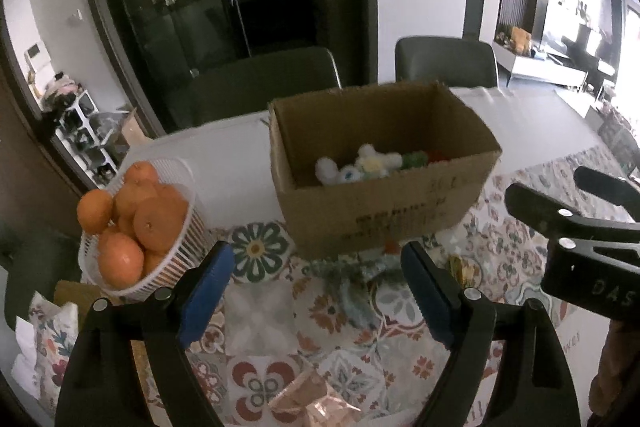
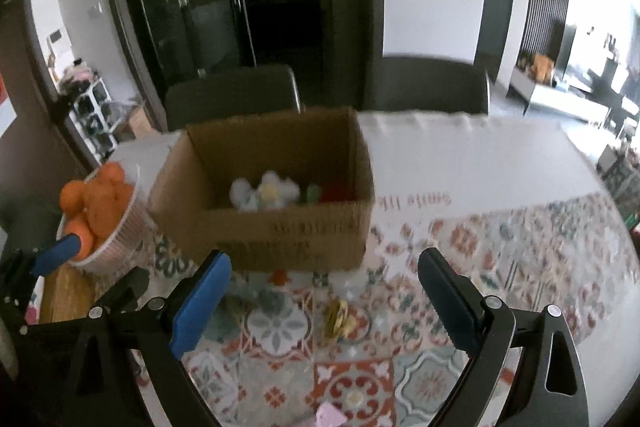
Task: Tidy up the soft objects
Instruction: 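Withdraw both tools from the box toward the grey plush and yellow strap, then reach the left tool to the grey knitted plush while the right tool reaches the yellow strap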
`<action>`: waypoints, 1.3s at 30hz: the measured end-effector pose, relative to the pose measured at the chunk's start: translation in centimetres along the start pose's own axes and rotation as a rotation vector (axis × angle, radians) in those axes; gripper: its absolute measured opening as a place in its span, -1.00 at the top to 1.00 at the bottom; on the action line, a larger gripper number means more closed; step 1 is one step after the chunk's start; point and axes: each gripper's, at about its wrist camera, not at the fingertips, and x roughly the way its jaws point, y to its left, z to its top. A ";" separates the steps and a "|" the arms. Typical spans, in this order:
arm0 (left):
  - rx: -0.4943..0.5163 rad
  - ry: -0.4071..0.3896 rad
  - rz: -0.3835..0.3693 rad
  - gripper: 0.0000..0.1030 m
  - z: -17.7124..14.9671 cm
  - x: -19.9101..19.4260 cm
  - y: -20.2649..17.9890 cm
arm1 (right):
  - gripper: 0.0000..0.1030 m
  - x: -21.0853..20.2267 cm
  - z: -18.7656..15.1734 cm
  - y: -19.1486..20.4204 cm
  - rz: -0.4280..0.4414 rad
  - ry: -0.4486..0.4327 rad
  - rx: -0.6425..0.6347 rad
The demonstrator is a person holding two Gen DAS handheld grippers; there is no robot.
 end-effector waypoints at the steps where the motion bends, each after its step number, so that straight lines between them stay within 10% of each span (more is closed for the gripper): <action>1: 0.001 0.008 -0.004 -0.67 -0.3 0.2 -0.1 | -0.85 0.5 -0.4 -0.2 0.005 0.020 0.007; 39: 0.045 0.291 -0.058 -0.53 -4.1 12.8 -1.7 | -0.52 13.5 -6.9 -2.4 0.022 0.449 0.166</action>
